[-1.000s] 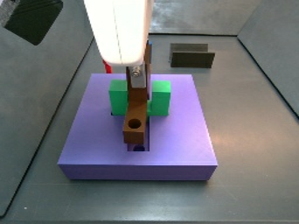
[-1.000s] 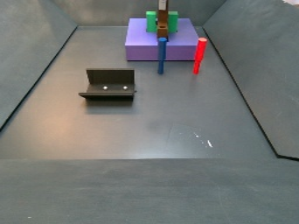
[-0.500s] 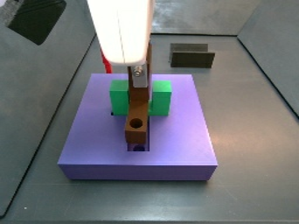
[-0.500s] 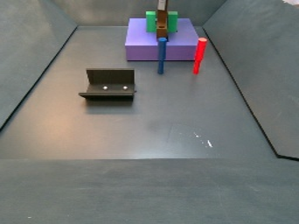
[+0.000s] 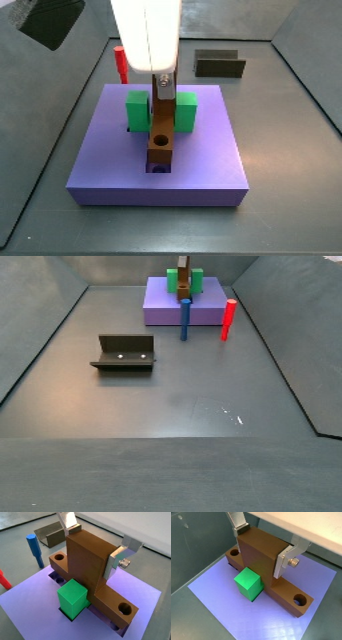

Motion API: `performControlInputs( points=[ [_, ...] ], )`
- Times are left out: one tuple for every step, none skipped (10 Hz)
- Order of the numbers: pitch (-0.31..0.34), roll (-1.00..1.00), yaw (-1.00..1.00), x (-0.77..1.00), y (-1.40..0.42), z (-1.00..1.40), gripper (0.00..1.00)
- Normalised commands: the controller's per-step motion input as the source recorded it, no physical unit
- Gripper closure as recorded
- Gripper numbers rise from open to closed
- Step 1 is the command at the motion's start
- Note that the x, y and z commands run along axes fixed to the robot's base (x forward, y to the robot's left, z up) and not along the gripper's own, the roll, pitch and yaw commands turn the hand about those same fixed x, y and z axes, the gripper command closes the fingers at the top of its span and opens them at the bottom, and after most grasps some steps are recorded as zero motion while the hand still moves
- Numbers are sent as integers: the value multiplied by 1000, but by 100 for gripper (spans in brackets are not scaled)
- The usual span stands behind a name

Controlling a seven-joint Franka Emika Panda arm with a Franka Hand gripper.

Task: Pick up the brown object. Move up. Move to above the board. Insert the brown object.
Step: Insert the brown object.

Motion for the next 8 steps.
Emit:
performControlInputs(
  points=[
    [49,53,0,237,-54,-6,100],
    [50,46,0,269,-63,0,100],
    [49,41,0,286,-71,0,100],
    [43,41,0,286,-77,-3,100],
    [37,39,0,286,-80,-3,100],
    [31,36,0,277,-77,-9,100],
    [27,39,0,257,-74,-11,100],
    [26,37,0,251,-71,-11,100]
  ],
)
